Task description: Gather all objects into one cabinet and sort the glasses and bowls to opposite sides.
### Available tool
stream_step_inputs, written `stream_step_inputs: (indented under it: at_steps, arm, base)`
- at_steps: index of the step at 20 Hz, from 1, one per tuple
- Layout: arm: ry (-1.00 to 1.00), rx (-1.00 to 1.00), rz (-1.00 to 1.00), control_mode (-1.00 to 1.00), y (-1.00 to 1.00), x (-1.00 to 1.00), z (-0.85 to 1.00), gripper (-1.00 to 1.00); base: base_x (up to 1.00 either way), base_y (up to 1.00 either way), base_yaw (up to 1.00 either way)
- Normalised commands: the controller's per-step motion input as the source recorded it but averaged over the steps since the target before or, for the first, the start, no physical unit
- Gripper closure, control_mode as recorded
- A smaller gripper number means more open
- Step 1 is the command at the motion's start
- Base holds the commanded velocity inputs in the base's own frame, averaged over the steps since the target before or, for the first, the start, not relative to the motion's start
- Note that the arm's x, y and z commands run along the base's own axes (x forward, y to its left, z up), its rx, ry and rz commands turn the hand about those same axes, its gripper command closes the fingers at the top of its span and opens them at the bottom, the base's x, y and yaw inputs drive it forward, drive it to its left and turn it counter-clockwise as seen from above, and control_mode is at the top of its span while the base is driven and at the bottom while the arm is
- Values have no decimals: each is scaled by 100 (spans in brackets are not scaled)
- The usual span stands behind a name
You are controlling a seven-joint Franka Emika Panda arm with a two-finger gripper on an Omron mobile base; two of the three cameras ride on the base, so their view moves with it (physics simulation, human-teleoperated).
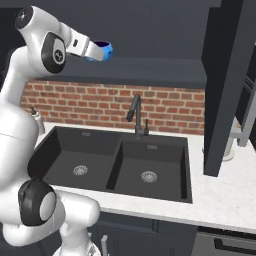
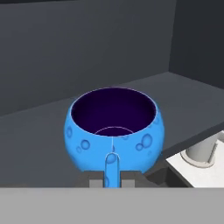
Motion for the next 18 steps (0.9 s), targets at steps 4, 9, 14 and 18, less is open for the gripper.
stream_step_inputs:
  at_steps: [4, 9, 14, 18]
  arm:
    - [-3, 0, 2, -100, 0, -31, 23, 100]
    - [0, 0, 0, -100, 0, 0, 0, 100]
    - [0, 0, 0, -100, 0, 0, 0, 100]
    - [0, 0, 0, -100, 0, -2, 0, 100]
  base:
    - [0, 0, 0]
    - [0, 0, 0]
    - [0, 0, 0]
    - [0, 0, 0]
